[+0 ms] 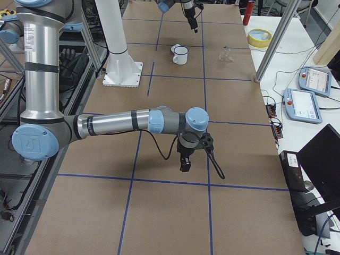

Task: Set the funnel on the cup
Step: 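Open the left gripper and move it toward the clear glass funnel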

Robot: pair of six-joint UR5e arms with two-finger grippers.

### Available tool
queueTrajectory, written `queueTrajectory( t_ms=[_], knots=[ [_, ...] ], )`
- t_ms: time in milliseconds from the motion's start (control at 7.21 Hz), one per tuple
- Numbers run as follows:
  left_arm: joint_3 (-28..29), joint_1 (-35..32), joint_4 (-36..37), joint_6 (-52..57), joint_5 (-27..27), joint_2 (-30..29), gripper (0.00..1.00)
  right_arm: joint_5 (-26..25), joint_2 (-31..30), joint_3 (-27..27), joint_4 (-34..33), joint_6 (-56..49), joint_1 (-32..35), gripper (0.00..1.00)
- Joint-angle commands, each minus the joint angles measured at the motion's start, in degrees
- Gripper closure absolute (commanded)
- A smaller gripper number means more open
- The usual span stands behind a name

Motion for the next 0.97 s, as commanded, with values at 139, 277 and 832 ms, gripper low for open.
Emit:
queueTrajectory(
  t_ms=[139,277,832],
  knots=[
    [22.22,-1.39,-22.25,-29.78,9.82,-13.21,0.00,0.00,0.00,0.00,0.00,0.00,0.00,0.00],
    [30.05,-1.22,-24.21,-35.17,15.68,-19.00,0.00,0.00,0.00,0.00,0.00,0.09,0.00,0.00],
    [51.19,0.10,-33.98,-42.79,17.67,-28.63,0.00,0.00,0.00,0.00,0.00,0.00,0.00,0.00]
  ],
)
